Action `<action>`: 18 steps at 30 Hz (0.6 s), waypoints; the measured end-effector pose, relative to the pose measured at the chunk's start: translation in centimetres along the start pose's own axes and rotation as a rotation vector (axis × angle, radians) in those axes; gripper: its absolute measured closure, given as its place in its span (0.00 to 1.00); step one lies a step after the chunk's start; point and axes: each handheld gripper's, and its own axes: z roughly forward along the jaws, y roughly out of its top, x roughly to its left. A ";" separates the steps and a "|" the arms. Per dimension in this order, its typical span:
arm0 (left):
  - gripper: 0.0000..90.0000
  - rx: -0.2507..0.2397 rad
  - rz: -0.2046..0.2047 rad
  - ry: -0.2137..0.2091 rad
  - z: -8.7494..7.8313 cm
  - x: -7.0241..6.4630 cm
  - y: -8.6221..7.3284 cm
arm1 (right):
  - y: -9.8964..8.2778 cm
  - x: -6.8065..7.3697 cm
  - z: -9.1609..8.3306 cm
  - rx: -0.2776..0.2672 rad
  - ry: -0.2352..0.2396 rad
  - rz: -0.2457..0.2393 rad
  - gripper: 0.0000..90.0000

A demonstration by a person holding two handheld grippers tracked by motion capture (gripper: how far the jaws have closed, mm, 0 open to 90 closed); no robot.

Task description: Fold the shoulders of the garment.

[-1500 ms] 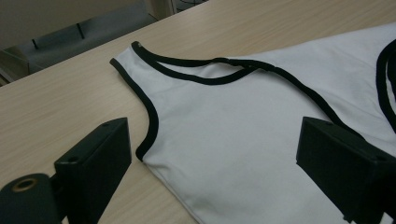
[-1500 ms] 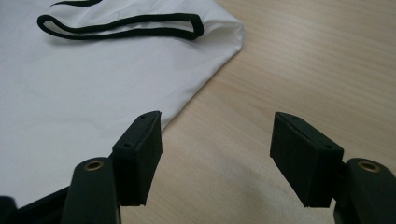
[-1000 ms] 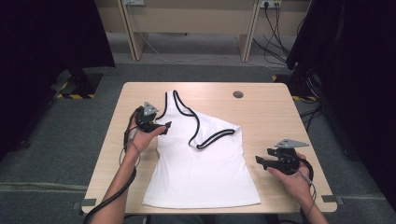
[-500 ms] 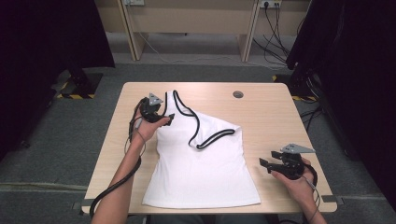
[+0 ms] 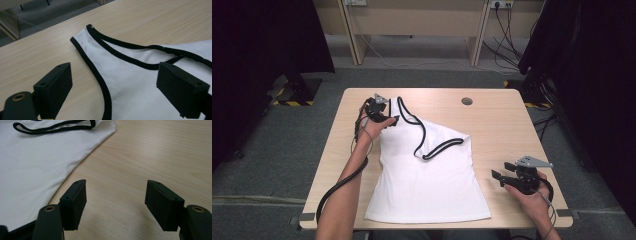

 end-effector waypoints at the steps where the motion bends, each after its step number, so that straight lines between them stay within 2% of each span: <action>1: 0.14 0.000 0.001 0.001 0.1 0.0 0.1 | -0.1 0.0 0.0 -0.002 0.000 0.000 0.38; 2: 0.14 0.002 0.003 -0.002 0.6 0.2 0.3 | -0.1 0.0 0.1 0.000 0.001 -0.001 0.38; 5: 0.14 0.002 0.003 -0.002 0.6 0.2 0.3 | -0.2 0.1 0.3 0.009 -0.001 -0.005 0.38; 8: 0.14 0.017 -0.005 -0.001 1.5 0.5 0.6 | -0.2 0.1 0.3 0.005 -0.001 -0.007 0.38; 10: 0.14 0.017 -0.005 -0.001 1.5 0.5 0.6 | -0.2 0.0 0.3 0.007 0.002 -0.006 0.38; 13: 0.14 0.034 -0.015 0.006 2.3 0.9 0.9 | -0.2 0.0 0.3 0.004 0.002 -0.006 0.38; 18: 0.16 0.054 -0.010 0.007 2.9 1.2 1.3 | -0.2 0.0 0.3 0.005 0.007 -0.011 0.38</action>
